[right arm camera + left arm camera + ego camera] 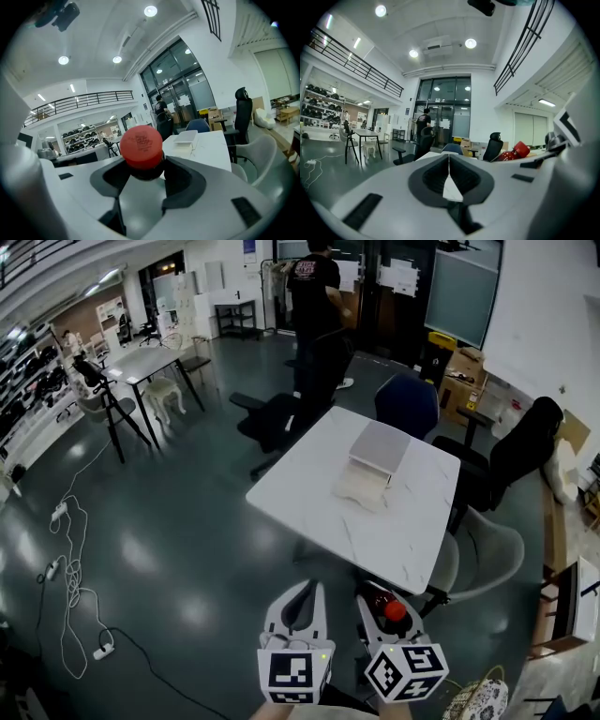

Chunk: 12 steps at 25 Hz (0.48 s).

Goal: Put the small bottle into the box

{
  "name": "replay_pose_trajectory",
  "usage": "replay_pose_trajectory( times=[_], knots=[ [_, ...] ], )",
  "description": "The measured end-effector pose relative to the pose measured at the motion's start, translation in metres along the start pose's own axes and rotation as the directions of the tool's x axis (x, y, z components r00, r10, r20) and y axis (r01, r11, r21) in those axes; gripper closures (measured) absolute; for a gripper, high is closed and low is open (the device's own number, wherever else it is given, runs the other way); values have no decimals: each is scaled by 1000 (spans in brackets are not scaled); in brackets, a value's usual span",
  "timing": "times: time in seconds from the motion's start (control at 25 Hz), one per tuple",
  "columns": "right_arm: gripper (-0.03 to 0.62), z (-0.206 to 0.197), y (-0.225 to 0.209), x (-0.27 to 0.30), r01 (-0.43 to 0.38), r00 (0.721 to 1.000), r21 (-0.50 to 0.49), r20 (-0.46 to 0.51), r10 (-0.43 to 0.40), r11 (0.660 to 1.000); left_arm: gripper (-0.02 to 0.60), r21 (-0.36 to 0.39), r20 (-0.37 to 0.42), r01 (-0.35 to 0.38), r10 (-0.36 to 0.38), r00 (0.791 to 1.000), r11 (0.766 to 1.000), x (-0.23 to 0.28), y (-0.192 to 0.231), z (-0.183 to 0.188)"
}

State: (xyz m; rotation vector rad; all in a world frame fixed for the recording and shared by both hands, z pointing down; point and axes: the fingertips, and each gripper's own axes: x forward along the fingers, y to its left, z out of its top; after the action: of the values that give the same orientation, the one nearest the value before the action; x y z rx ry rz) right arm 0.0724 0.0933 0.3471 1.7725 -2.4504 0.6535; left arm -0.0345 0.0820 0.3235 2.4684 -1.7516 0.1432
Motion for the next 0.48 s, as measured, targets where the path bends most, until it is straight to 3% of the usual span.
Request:
replay_pose_trajectory(
  times=[0.48],
  knots=[
    [365, 12, -36, 48, -5, 1000, 13, -25, 6, 1000, 561, -14, -21, -2, 2, 1000, 1000, 59, -4, -2]
  ],
)
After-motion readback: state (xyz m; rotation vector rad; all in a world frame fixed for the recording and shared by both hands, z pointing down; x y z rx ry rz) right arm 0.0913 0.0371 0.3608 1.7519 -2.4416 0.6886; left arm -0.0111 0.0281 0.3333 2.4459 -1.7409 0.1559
